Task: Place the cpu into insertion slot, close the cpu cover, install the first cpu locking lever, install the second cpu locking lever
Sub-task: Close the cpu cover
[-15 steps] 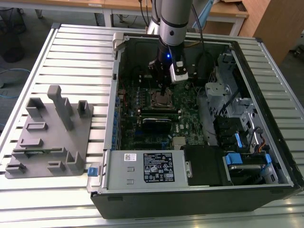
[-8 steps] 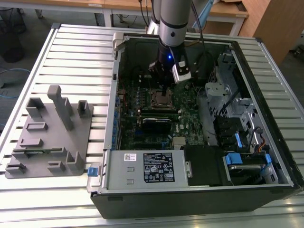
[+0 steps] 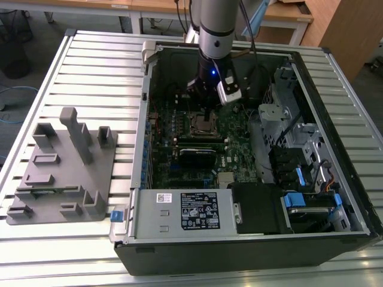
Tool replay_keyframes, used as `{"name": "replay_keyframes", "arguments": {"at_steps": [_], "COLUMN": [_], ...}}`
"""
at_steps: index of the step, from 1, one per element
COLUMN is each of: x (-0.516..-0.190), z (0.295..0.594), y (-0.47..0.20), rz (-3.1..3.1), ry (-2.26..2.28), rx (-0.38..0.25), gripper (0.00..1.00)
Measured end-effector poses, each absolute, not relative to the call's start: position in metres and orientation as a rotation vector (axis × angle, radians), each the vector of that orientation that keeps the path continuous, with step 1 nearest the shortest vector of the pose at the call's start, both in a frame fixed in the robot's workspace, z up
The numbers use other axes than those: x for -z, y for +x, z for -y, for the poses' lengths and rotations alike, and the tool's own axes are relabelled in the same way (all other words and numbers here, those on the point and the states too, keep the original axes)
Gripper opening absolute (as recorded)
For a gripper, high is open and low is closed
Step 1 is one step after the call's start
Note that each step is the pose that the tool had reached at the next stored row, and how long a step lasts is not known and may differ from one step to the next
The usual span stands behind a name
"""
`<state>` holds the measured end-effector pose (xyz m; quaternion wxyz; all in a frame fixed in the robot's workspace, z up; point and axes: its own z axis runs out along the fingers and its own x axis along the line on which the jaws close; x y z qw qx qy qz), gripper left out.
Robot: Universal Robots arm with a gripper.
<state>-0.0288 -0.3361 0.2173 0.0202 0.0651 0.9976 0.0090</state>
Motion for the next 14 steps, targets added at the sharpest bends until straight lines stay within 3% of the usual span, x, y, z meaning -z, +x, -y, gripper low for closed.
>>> {"name": "replay_keyframes", "arguments": {"at_steps": [14], "x": [-0.2166], "z": [0.3362], "y": [-0.0363], "rz": [-3.095], "ry": [0.182], "rx": [-0.025], "gripper": [0.10]}}
